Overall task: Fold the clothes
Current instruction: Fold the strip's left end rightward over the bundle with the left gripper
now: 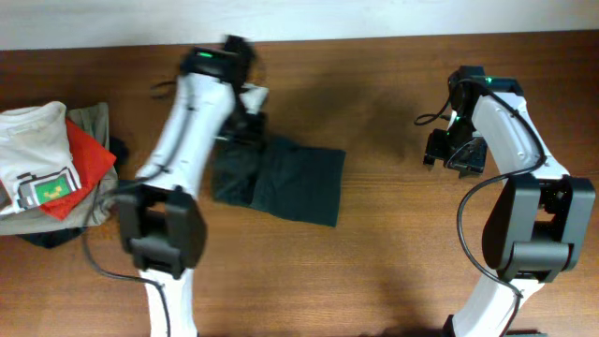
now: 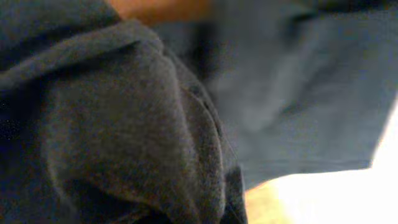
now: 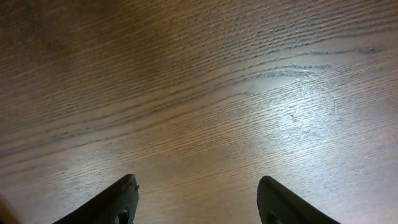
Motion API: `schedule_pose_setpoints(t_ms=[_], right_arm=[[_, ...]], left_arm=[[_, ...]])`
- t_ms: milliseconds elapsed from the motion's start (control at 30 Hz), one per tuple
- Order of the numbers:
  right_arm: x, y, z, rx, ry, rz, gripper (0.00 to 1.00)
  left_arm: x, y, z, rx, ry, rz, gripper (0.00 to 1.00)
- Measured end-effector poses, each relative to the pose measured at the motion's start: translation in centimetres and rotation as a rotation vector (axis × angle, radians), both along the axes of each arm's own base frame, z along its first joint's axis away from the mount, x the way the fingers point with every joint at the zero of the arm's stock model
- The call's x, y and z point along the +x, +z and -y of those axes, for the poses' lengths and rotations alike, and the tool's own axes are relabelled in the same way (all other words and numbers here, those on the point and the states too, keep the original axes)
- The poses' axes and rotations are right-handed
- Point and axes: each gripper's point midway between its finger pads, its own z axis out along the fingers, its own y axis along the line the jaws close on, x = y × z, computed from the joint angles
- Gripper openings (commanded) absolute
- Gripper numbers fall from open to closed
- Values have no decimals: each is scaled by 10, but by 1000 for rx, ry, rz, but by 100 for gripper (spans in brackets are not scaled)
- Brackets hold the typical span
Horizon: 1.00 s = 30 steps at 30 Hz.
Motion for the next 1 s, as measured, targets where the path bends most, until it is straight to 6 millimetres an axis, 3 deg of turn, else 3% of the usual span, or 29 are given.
schedule_pose_setpoints(t_ms=[67, 100, 200, 267, 333, 400, 567, 600, 700, 900, 967, 1000], right_arm=[[0, 0, 0, 1, 11, -1, 66], [0, 0, 0, 1, 12, -1, 66], [0, 0, 0, 1, 16, -1, 69], [0, 0, 0, 1, 22, -1, 69], [0, 0, 0, 1, 23, -1, 69], [0, 0, 0, 2, 24, -1, 69], [0, 0, 0, 2, 26, -1, 70], [0, 0, 0, 2, 26, -1, 70], [0, 0, 0, 2, 26, -1, 70], [0, 0, 0, 2, 26, -1, 70], [0, 0, 0, 2, 26, -1, 70], [0, 0, 0, 2, 26, -1, 70]], left_arm=[[-25, -9, 65, -3, -156, -10, 4], [-36, -18, 86, 7, -211, -25, 4], [-52, -50, 117, 39, -292, -66, 4], [-62, -60, 128, 51, -326, -86, 3], [-68, -58, 121, 86, -331, -109, 1], [-67, -45, 98, 180, -322, -124, 1], [-18, 27, 66, 193, -223, 53, 1], [-14, 33, 64, 188, -215, 71, 1], [-20, 34, 70, 175, -227, 59, 1], [-43, 28, 102, 155, -309, 35, 2], [-50, 17, 122, 134, -345, 20, 21], [-54, 10, 131, 120, -360, 11, 36]])
